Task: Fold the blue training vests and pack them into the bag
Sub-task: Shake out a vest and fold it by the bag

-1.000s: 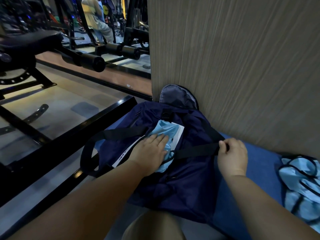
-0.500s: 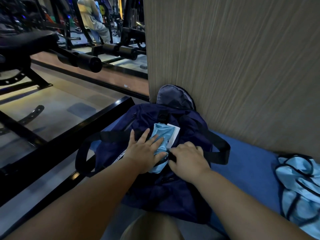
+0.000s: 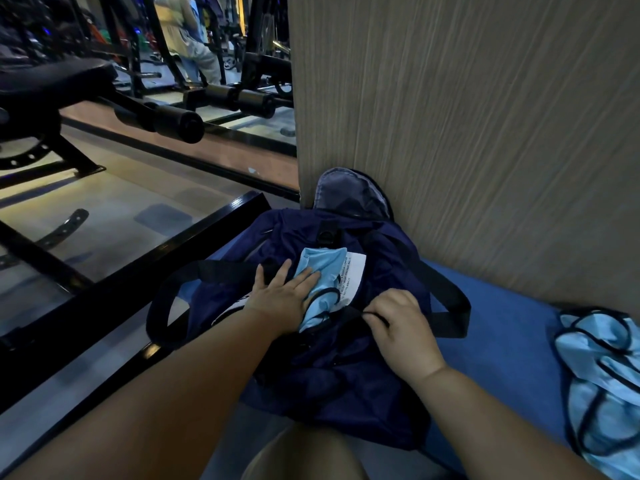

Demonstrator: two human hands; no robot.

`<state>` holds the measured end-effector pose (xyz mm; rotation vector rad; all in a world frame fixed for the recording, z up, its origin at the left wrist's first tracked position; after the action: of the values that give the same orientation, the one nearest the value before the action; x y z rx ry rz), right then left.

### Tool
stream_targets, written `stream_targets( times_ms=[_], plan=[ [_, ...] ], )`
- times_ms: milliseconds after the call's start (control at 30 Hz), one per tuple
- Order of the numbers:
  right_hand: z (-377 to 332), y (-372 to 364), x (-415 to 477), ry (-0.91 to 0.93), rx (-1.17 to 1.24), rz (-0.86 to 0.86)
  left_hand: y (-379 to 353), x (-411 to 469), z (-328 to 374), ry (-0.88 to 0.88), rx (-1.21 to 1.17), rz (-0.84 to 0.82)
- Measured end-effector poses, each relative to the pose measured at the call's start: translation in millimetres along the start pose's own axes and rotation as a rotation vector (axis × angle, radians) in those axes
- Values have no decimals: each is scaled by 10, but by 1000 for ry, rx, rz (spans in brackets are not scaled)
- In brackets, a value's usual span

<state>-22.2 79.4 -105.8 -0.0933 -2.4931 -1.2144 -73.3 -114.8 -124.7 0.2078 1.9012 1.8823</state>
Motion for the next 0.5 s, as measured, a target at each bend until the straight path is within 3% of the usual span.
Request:
stream_targets(
  times_ms=[367,500],
  plan=[
    [221,237,-495,345,-45,144,-47,146,-35,40,57,-62],
    [213,271,-492,254,-94,19,-40,180,-3,36,69,-37]
  ],
)
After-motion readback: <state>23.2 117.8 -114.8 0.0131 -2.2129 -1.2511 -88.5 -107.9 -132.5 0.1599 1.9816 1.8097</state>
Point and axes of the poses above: each hand's wrist, its own x-axis towards the middle knuckle, its own y-axis out of the back of the hand, z = x × y, the point moved 5 cm from there along x, towards the middle knuckle, and after that the axes turned 11 degrees about -y, right-handed, at the moved point
